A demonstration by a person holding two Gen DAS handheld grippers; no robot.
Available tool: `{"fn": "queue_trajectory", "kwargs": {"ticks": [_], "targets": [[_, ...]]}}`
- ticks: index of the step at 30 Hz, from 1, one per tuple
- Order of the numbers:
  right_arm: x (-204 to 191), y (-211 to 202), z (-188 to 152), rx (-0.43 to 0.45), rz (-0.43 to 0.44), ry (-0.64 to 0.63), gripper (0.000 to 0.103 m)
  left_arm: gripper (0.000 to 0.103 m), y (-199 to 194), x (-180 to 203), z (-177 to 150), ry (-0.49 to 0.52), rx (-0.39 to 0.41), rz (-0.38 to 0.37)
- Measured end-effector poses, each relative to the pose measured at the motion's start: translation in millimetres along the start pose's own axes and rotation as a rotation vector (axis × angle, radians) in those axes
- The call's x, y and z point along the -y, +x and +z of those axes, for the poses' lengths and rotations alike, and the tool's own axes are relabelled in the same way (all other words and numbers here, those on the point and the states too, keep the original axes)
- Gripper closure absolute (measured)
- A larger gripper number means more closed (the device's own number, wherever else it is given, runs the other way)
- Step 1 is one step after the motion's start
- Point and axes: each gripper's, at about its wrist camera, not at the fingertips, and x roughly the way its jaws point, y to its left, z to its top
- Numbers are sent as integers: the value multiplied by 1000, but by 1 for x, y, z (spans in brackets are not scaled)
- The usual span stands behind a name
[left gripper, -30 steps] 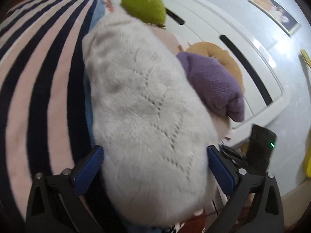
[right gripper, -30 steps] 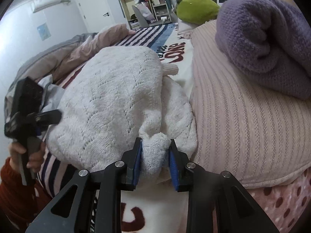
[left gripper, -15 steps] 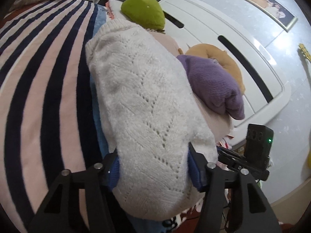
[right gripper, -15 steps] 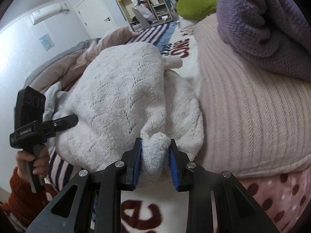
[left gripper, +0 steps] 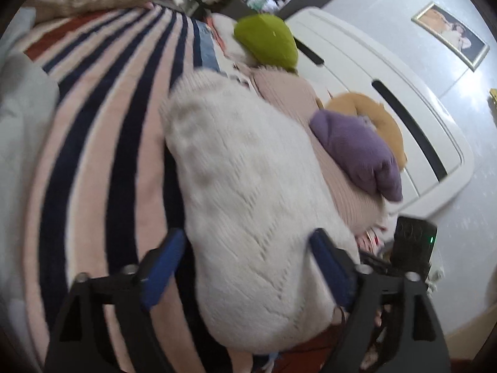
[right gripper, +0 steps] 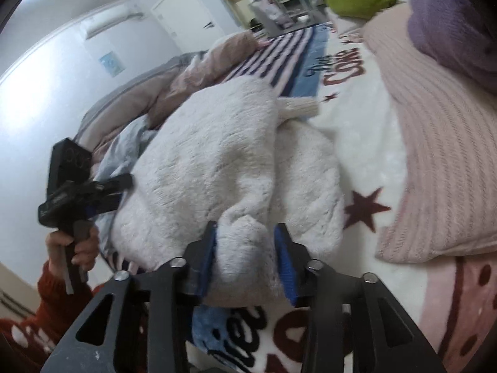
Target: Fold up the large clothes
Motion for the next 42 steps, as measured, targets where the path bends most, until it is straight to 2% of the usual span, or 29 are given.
{"fn": "queue_trajectory", "kwargs": {"ticks": [1,3,4,6,8,9,12,16,19,24,29,31,34,35,37,39,40,42], "targets": [[2,-2,0,10,-35,5,49,5,0,1,4,3,0,-5],[5,-7,-3,26,-89,9,24,2,9,0,15,10,-25,-27],[9,-9,-5,27,-98,21,21,2,15,-3,18,-1,-39,-26],[19,-7,-11,14,-63,74,20,2,33,-11,22,-44,-100,-51],[30,-3,-17,-3,-13,144,20,1,45,-17,20,-48,-113,-59],[35,-1,-19,-9,7,170,20,1,47,-17,18,-23,-92,-31],[44,4,-20,-12,41,194,20,0,63,-20,12,82,-78,132],[38,7,-16,2,56,193,20,0,67,-46,16,-13,-119,71],[28,8,-15,4,58,175,20,0,59,-44,14,-8,-113,93],[27,3,-19,2,78,175,20,2,30,-33,12,-59,-86,64],[34,-5,-29,-1,149,267,20,2,25,-17,-1,-58,-138,-67],[34,-6,-34,10,199,315,20,2,29,-14,-3,-59,-154,-66],[37,-10,-44,62,268,396,19,1,45,-16,-9,-52,-190,-25],[37,-10,-47,74,277,418,19,1,49,-18,-10,-69,-191,-44],[36,-3,-51,74,271,442,16,1,58,-23,-9,-94,-192,-68],[37,6,-51,66,245,455,7,1,63,-27,-8,-103,-175,-65],[39,10,-51,70,248,468,7,1,65,-28,-9,-111,-174,-67],[39,16,-49,74,255,485,1,6,67,-26,-10,-107,-169,-66]]}}
